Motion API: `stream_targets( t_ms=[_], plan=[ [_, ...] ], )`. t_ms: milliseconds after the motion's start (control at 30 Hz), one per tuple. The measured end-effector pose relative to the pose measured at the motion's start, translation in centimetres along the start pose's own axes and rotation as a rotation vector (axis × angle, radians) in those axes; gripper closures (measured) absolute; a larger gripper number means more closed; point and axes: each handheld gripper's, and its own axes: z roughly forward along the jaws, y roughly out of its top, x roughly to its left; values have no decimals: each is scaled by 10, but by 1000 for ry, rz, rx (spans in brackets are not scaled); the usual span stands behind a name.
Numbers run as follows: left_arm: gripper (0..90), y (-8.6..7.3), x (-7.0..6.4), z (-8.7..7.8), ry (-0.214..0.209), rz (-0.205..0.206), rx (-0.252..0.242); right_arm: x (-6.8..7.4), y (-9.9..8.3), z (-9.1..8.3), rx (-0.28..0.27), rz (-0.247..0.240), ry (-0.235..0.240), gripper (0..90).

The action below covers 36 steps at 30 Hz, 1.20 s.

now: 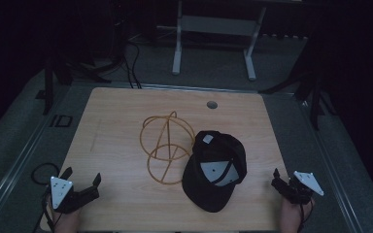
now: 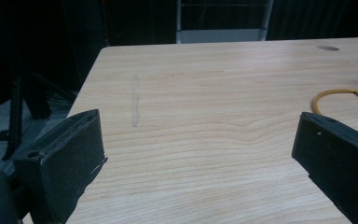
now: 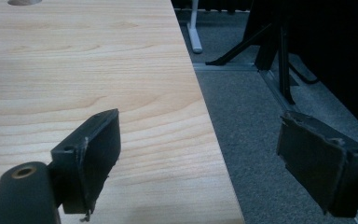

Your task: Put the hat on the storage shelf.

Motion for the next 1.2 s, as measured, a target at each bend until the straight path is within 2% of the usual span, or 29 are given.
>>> stream_targets(
  t_ms=[200, 300, 433, 567, 733, 800, 833, 900, 967, 1033, 1100, 1200],
  plan=[
    [27, 0, 0, 1, -14, -9, 2, 0, 0, 0, 3, -8, 3, 133],
    [27, 0, 0, 1, -14, -11, 6, -3, 0, 1, 7, 12, 4, 132],
    [27, 0, 0, 1, -16, -14, 10, -5, 2, 1, 17, 9, 12, 132],
    [27, -1, 0, 1, -19, -4, 19, -6, 10, -5, 18, 17, 46, 133],
    [27, 0, 0, 0, -21, -1, 9, -2, 31, -18, -1, 12, 107, 134],
    [27, 0, 1, 0, -16, -4, 9, 0, 35, -21, -4, 5, 116, 134],
    [26, 0, 1, 0, -13, -12, 9, 3, 45, -28, -10, -6, 142, 134],
    [27, 0, 2, 0, -8, -15, 9, 7, 55, -34, -18, -20, 163, 134],
    [27, 0, 1, 0, 9, -2, 20, 10, 67, -42, -27, -21, 196, 133],
    [27, 0, 1, 0, 10, 1, 18, 12, 72, -46, -37, -28, 206, 133],
    [27, 0, 2, 0, 17, -5, 17, 18, 90, -58, -62, -40, 255, 131],
    [27, 0, 2, -1, 21, -13, 14, 26, 106, -70, -92, -51, 302, 130]
  ],
)
